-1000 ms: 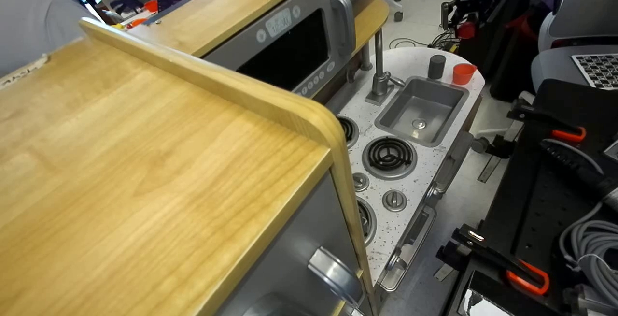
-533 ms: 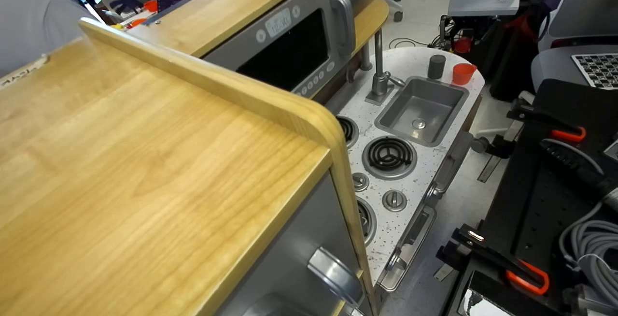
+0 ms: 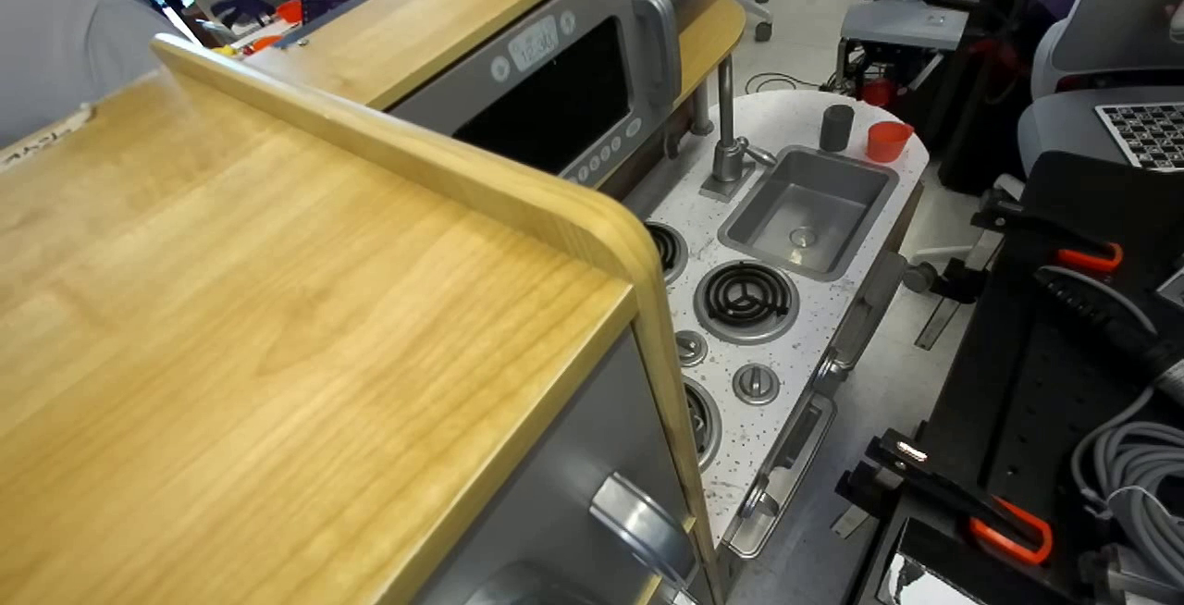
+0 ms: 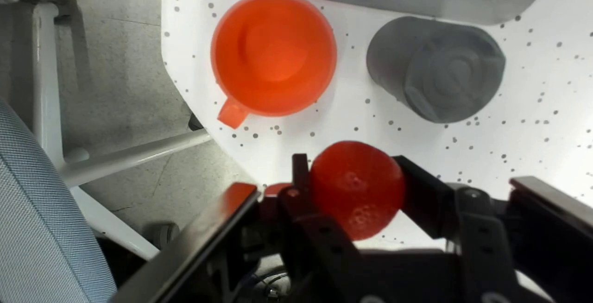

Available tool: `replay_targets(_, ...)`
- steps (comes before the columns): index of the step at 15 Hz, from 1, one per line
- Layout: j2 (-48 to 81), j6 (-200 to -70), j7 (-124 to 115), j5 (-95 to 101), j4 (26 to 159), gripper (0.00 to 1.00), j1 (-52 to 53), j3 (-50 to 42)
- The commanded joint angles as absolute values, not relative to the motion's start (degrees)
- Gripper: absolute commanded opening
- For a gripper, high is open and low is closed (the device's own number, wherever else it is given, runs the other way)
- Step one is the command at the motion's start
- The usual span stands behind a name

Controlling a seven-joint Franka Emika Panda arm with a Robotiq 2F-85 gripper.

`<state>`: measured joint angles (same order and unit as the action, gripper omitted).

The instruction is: Remove the red ball from the sink and place it on the right side of the countertop

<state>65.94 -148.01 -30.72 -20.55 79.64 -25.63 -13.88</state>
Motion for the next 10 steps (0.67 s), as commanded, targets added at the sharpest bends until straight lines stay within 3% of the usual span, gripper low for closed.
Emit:
replay_targets(1, 70.13, -146.88, -32.19, -22.26, 73.58, 0.22, -27.41, -13.46)
replay_targets(10, 78.42, -146.0, -33.64, -20.46, 65.53, 0.22, -27.11, -14.22)
